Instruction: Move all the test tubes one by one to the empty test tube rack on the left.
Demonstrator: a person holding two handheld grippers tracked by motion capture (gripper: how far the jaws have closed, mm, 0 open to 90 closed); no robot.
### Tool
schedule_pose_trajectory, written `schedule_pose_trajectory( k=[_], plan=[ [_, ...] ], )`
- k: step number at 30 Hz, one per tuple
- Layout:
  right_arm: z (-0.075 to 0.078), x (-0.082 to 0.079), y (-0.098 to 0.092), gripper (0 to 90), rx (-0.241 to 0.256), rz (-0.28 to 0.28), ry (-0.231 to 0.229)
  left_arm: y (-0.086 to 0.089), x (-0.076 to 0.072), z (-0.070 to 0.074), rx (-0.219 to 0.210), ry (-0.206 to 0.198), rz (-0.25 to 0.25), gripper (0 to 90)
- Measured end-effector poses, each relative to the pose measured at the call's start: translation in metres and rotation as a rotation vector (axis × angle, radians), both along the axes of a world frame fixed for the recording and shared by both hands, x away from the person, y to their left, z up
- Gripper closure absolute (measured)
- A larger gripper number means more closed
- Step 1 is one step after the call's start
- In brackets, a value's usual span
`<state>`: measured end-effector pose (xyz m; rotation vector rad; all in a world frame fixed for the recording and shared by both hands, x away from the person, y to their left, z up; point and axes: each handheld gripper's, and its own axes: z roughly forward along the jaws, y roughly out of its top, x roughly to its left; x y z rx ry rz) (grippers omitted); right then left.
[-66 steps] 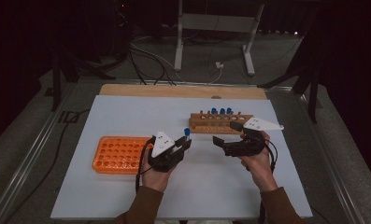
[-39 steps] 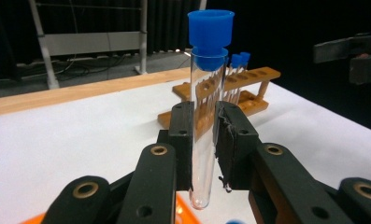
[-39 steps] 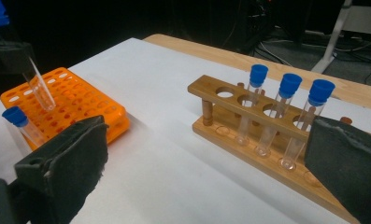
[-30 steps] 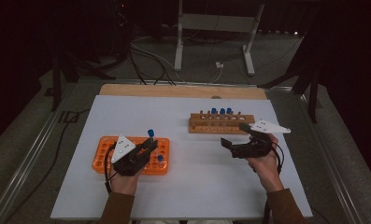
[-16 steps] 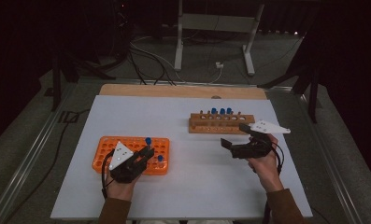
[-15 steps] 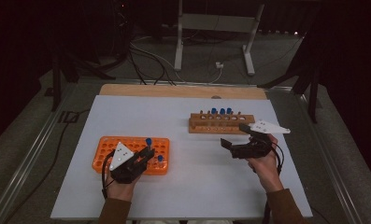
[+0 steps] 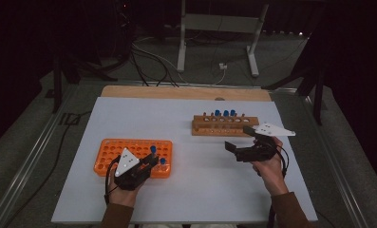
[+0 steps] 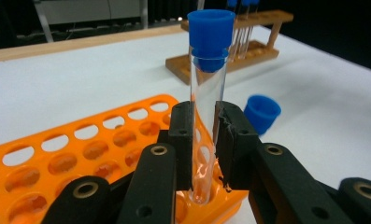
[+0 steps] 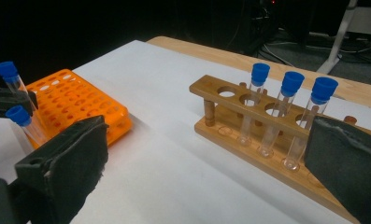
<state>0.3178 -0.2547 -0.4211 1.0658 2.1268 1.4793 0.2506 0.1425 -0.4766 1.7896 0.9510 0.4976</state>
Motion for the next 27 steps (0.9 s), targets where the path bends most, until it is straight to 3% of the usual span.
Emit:
schedule_pose_trajectory(
  k=[12,18,27],
  plan=[
    [-0.0002,-0.0003,0.0000,0.0,-0.001,0.008,0.000,-0.0041,-0.0018,-0.0062,0.083,0.045,-0.016,78.6],
    [-0.0003,-0.0004,0.0003,0.0,-0.003,0.011,0.001,-0.0062,-0.0032,-0.0078,0.124,0.047,-0.024,78.7],
    [-0.0013,-0.0005,0.0025,0.0,-0.008,0.017,0.004,-0.0064,-0.0041,-0.0088,0.148,0.053,-0.027,78.7]
  ],
)
